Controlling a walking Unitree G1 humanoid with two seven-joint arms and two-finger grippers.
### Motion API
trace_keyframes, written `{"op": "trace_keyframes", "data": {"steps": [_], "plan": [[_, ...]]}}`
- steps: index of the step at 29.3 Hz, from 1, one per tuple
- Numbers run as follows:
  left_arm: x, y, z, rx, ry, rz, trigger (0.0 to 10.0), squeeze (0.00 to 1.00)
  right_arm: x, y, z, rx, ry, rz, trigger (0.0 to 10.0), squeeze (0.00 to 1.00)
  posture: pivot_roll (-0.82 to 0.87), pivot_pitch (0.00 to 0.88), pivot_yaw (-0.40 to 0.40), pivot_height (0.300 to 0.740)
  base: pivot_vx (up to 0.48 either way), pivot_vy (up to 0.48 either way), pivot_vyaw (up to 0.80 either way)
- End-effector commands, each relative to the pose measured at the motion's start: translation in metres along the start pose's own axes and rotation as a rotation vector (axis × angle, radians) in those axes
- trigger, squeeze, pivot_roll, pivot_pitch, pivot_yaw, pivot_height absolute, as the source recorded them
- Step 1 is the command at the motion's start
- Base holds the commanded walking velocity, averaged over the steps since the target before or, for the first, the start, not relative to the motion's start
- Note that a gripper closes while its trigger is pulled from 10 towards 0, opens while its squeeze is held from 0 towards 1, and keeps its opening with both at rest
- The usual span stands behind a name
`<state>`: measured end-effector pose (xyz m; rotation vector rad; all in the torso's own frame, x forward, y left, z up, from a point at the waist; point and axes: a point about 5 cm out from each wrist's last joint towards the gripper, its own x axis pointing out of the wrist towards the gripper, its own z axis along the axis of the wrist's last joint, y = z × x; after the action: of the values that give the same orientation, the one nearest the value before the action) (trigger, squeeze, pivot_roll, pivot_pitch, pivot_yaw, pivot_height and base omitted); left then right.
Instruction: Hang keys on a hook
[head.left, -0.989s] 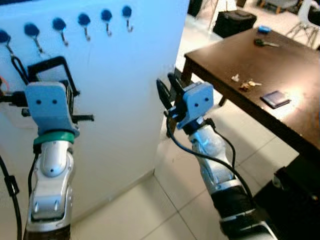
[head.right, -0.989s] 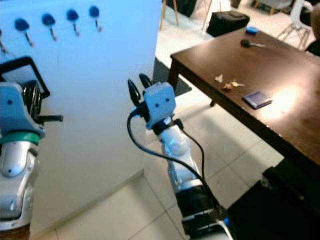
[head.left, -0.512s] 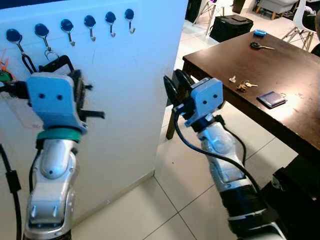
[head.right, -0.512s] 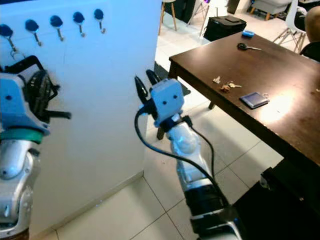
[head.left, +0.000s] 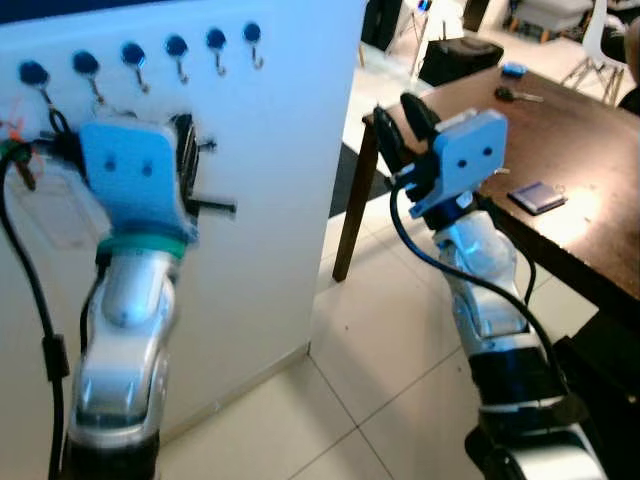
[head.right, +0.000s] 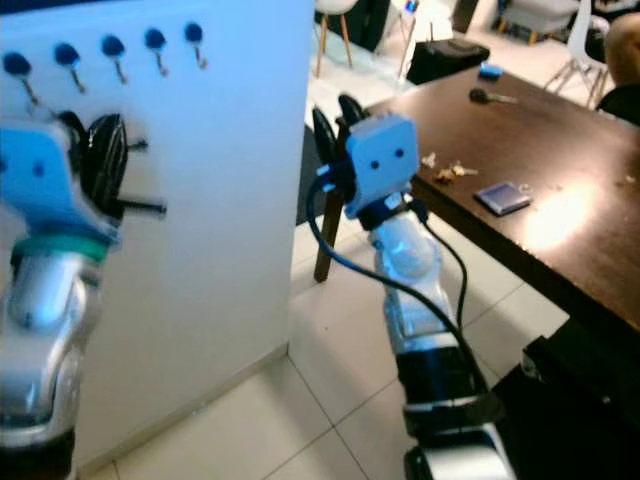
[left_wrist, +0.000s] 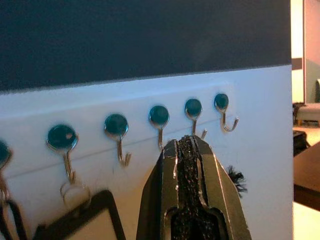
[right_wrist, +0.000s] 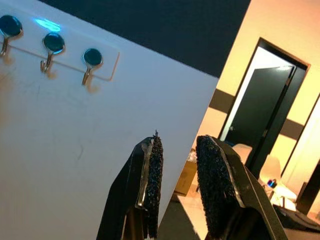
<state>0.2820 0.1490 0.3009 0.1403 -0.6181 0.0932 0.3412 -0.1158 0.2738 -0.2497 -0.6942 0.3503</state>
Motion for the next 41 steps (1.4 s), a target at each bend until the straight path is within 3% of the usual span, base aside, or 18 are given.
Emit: {"op": "trace_keyframes", "data": {"steps": [1,2,4,6,8,9,13,17,20,30,41], "plan": [[0.004,0.004,-0.013,0.044,0.048,0.011,10.0,0.0,-0.012,0.011,-0.017,0.021,0.068,0.02,10.0,0.0,-0.05,0.045,0.068,0.74,0.0,0.0,0.0],[0.004,0.004,-0.013,0.044,0.048,0.011,10.0,0.0,-0.012,0.011,-0.017,0.021,0.068,0.02,10.0,0.0,-0.05,0.045,0.068,0.74,0.0,0.0,0.0],[0.008,0.006,-0.023,0.072,0.075,0.006,10.0,0.0,-0.032,0.024,-0.042,0.043,0.17,0.041,10.0,0.0,-0.05,0.045,0.072,0.74,0.0,0.0,0.0],[0.009,0.007,-0.025,0.074,0.083,0.007,10.0,0.0,-0.041,0.029,-0.052,0.057,0.215,0.049,10.0,0.0,-0.05,0.047,0.075,0.74,0.0,0.0,0.0],[0.009,0.007,-0.025,0.074,0.083,0.007,10.0,0.0,-0.041,0.029,-0.052,0.057,0.215,0.049,10.0,0.0,-0.05,0.047,0.075,0.74,0.0,0.0,0.0],[0.014,0.011,-0.025,0.075,0.085,0.021,10.0,0.0,-0.056,0.036,-0.069,0.069,0.294,0.061,10.0,0.0,-0.05,0.045,0.075,0.74,0.0,0.0,0.0],[0.018,0.014,-0.023,0.074,0.072,0.036,10.0,0.0,-0.065,0.04,-0.078,0.072,0.339,0.065,10.0,0.0,-0.05,0.044,0.077,0.74,0.0,0.0,0.0],[0.019,0.016,-0.019,0.065,0.059,0.043,10.0,0.0,-0.065,0.041,-0.079,0.074,0.345,0.065,10.0,0.0,-0.06,0.042,0.078,0.74,0.0,0.0,0.0],[0.014,0.028,-0.008,0.054,0.028,0.043,10.0,0.0,-0.064,0.042,-0.08,0.08,0.345,0.068,10.0,0.0,-0.04,0.041,0.071,0.74,0.0,0.0,0.0],[0.012,0.039,-0.004,0.077,0.017,0.06,10.0,0.0,-0.064,0.045,-0.082,0.084,0.342,0.077,10.0,0.0,-0.04,0.035,0.057,0.74,0.0,0.0,0.0],[0.019,0.035,-0.008,0.077,0.014,0.06,10.0,0.0,-0.063,0.046,-0.083,0.084,0.336,0.079,10.0,0.0,-0.05,0.037,0.058,0.74,0.0,0.0,0.0]]}}
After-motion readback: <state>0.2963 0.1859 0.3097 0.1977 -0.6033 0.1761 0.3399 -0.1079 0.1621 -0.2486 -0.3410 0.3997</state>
